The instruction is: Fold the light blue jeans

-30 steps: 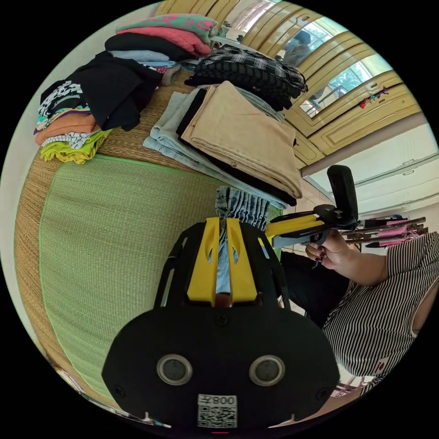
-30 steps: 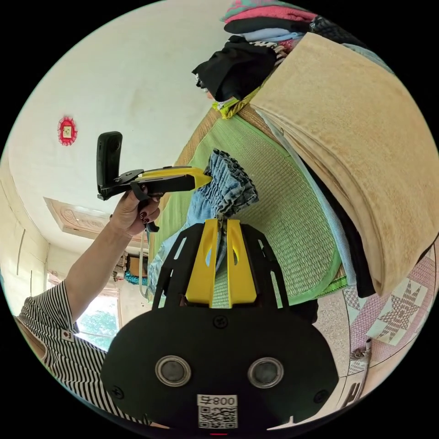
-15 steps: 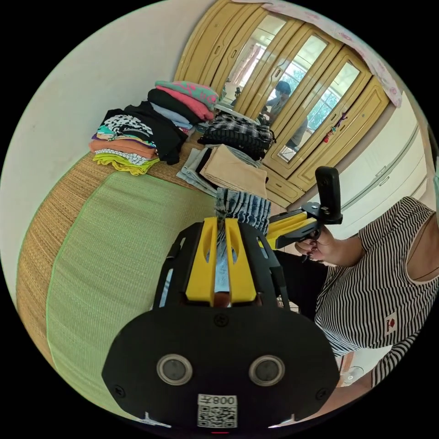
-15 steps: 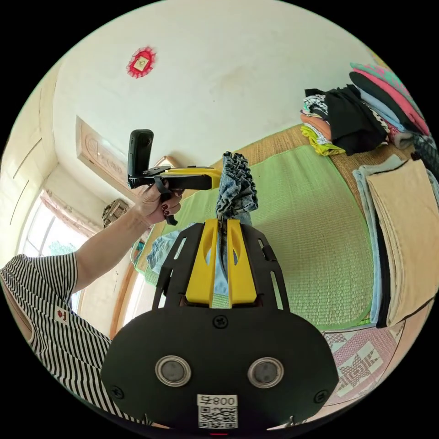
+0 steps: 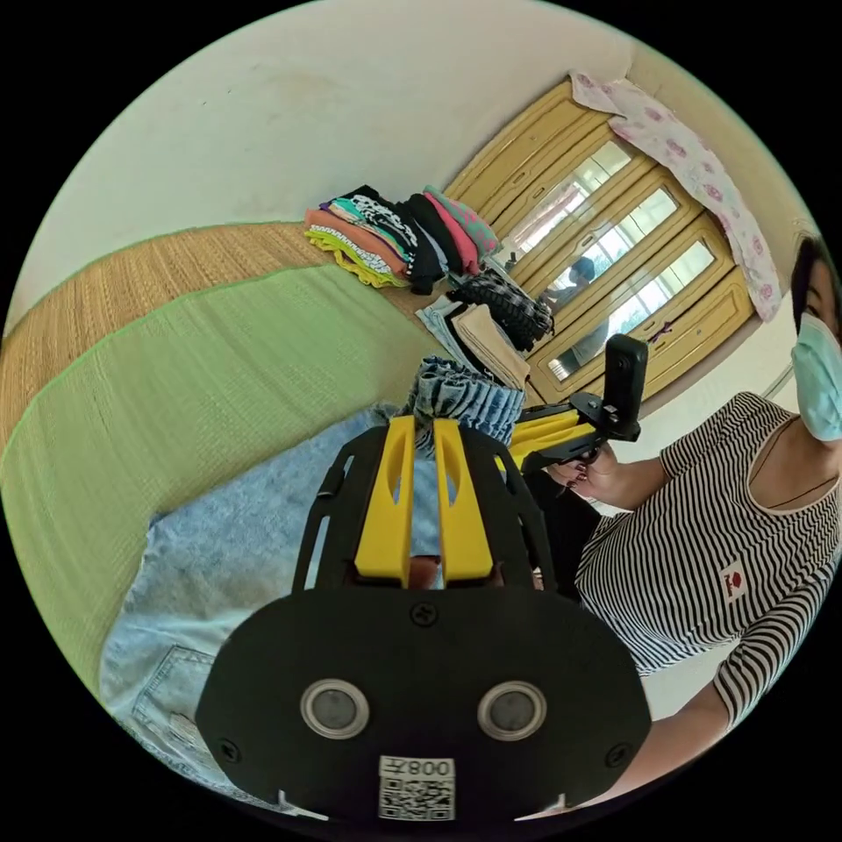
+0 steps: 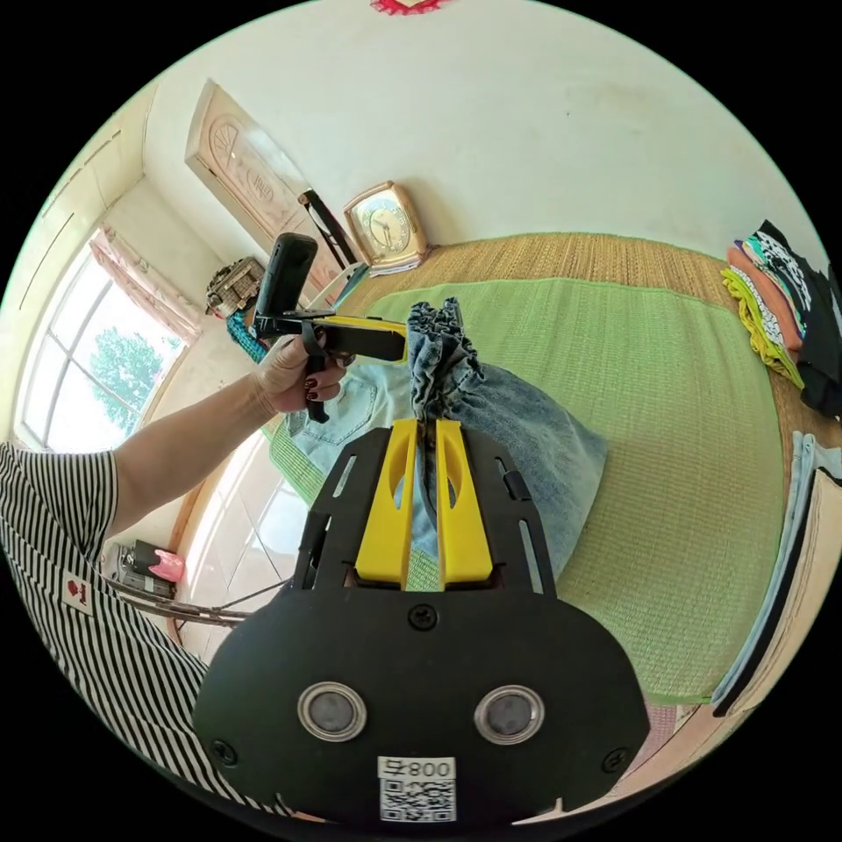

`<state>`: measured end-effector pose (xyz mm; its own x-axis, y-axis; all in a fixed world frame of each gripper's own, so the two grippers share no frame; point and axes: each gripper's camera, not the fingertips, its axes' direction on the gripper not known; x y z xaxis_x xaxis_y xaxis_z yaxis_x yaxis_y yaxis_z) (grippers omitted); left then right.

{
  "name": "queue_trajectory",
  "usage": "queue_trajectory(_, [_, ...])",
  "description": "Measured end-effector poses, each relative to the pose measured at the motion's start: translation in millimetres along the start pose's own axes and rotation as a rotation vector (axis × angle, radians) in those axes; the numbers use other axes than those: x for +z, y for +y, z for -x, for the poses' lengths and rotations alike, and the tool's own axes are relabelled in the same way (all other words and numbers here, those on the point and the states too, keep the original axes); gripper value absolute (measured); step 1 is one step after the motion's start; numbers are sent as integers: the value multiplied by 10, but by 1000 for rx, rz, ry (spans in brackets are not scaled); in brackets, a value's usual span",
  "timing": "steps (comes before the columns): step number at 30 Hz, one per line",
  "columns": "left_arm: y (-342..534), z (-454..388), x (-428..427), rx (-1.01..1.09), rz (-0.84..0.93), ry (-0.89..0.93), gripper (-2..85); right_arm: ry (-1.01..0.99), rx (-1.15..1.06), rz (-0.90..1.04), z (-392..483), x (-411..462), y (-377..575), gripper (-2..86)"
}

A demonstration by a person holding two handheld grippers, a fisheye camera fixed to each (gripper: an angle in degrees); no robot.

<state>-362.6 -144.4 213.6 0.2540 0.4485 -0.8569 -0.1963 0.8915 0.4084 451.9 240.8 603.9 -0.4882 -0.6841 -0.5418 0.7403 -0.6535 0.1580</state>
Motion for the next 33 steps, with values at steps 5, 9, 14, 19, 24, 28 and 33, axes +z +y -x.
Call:
queue_trajectory(5, [530, 376, -335, -159, -2, 12, 28, 10, -47, 104, 177, 833, 3, 34])
queue_trajectory(9, [877, 544, -598, -269, -29, -17, 25, 22, -70, 200, 264, 1527, 84, 34])
queue_trajectory(14, [1293, 489, -988, -360, -132, -61, 21, 33, -93, 283, 317, 2147, 223, 35])
queue_trajectory(19, [1297, 37, -1013, -292, -175, -61, 18, 70, -144, 319, 400, 2524, 332, 34])
queue_trajectory(24, [1256, -263, -812, -274, -67, -191, 10, 108, -240, 364, 526, 2836, 495, 27])
queue_trajectory(28, [1493, -338, -649, -321, 40, -337, 2, 29, -233, 396, 451, 2869, 546, 17])
queue_trajectory(33, [1729, -372, -724, -380, -80, -278, 1, -53, -207, 340, 206, 2651, 453, 3])
